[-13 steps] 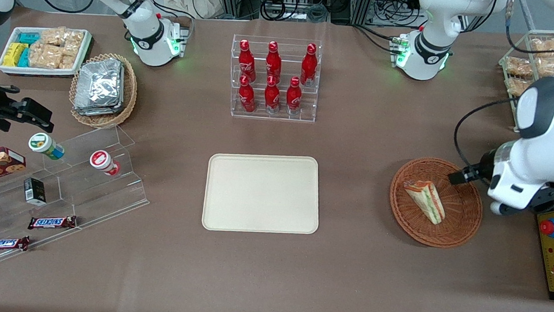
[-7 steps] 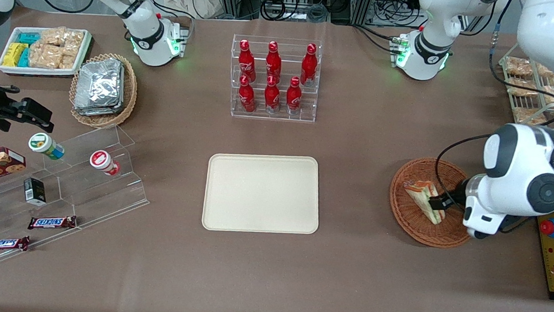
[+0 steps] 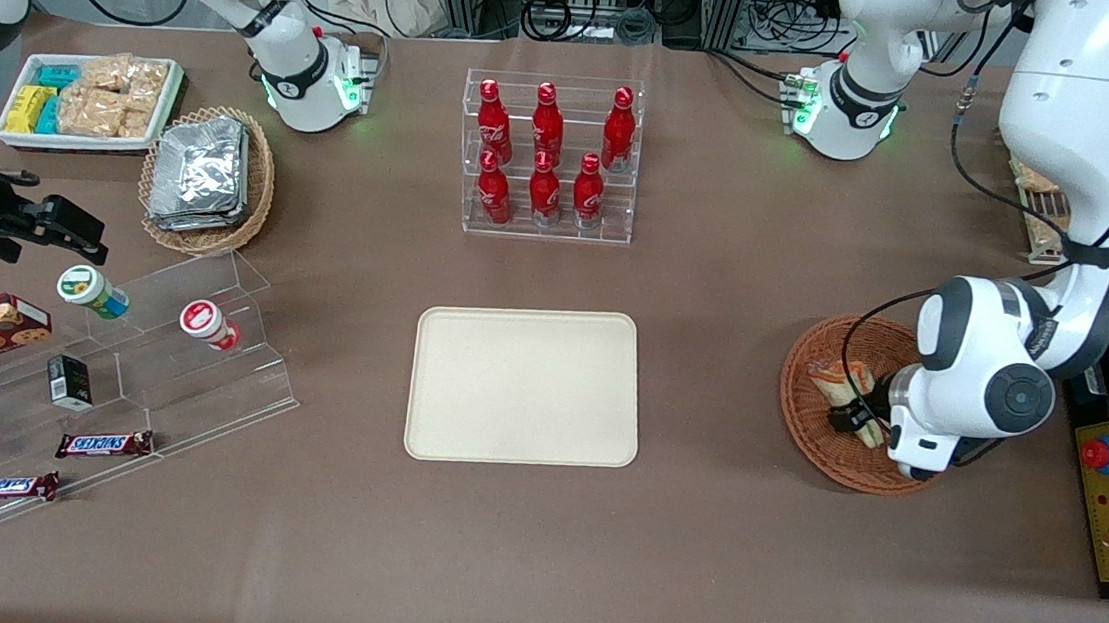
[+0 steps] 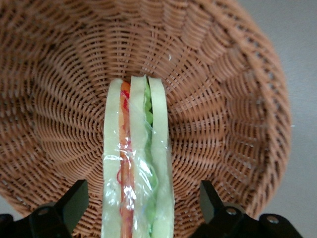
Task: Place sandwich from basket to tray
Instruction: 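Close the left gripper on the wrapped sandwich's edge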
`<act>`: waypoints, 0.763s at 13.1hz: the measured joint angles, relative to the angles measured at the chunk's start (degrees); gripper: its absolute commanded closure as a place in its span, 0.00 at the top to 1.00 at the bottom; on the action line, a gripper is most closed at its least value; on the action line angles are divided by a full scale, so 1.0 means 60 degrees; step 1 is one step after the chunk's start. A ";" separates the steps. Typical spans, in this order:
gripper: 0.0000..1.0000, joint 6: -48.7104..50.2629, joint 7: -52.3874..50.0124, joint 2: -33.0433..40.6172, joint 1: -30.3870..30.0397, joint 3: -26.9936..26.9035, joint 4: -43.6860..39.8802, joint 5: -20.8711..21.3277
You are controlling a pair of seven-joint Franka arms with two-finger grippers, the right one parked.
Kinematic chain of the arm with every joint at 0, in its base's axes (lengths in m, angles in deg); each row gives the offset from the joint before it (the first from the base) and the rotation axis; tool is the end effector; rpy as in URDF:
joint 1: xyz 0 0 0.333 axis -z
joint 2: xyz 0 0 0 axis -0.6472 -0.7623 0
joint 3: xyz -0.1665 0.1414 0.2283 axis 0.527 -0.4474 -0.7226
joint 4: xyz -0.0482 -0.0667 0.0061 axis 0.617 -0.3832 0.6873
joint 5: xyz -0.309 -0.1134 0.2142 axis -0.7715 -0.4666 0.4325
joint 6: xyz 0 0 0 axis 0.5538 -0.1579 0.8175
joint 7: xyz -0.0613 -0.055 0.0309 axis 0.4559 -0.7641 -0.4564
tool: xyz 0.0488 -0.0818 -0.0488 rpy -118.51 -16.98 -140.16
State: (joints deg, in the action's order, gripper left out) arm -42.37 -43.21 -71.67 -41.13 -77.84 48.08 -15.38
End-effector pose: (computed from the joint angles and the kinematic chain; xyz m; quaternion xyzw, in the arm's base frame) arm 0.6068 -0.0526 0.2347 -0.9483 -0.2923 0.1216 0.0225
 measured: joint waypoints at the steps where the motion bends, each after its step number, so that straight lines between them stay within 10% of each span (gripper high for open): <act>1: 0.30 -0.0073 -0.0004 -0.0076 0.0000 0.0000 0.0063 -0.0001; 2: 0.00 -0.0091 -0.0007 -0.0143 0.0000 0.0000 0.0077 -0.0001; 10: 0.00 0.0940 0.0977 0.1028 0.0009 0.0273 -0.0242 0.0005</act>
State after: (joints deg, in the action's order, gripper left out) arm -36.73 -37.34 -65.50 -41.08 -76.21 46.63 -15.35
